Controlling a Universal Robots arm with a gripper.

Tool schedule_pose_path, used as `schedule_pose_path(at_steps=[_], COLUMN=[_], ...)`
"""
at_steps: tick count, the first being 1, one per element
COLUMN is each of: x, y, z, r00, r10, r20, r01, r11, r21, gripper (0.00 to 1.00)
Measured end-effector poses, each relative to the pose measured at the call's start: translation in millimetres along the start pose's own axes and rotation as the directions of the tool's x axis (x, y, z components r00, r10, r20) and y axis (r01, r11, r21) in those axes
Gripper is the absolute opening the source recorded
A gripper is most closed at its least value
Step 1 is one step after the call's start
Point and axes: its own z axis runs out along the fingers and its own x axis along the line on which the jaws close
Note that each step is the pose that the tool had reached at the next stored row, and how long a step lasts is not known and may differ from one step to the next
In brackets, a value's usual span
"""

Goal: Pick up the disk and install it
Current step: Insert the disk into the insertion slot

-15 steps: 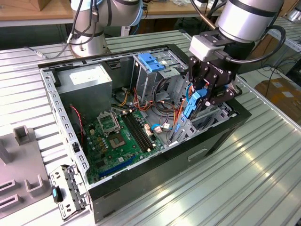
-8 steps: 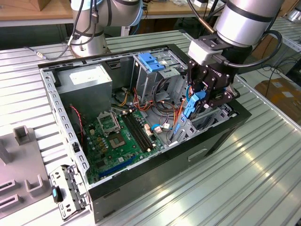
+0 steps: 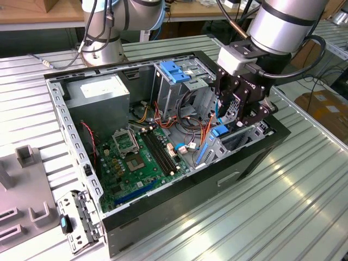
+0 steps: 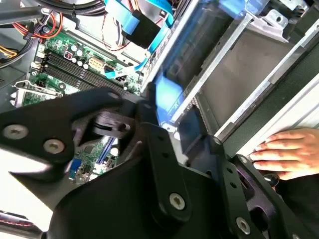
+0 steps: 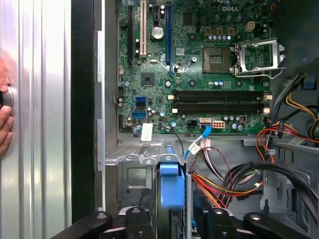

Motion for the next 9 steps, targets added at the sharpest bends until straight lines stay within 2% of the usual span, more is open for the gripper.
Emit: schedule_pose_path(at_steps=[1, 7, 8, 9], x=[0.0, 0.0, 0.0, 0.0], y=[0.0, 0.0, 0.0, 0.0], z=[0.1, 0.2, 0.2, 0.3], r00=[1.0000, 1.0000, 1.0000, 1.0000], r10=[0.000, 0.000, 0.000, 0.000], r20=[0.0001, 0.0000, 0.0000, 0.0000], r01=[0.000, 0.000, 0.000, 0.000], r11=[1.0000, 1.0000, 1.0000, 1.0000], r21=[0.0000, -0.0001, 0.0000, -0.0001], gripper=[0.51, 0.49, 0.43, 0.31])
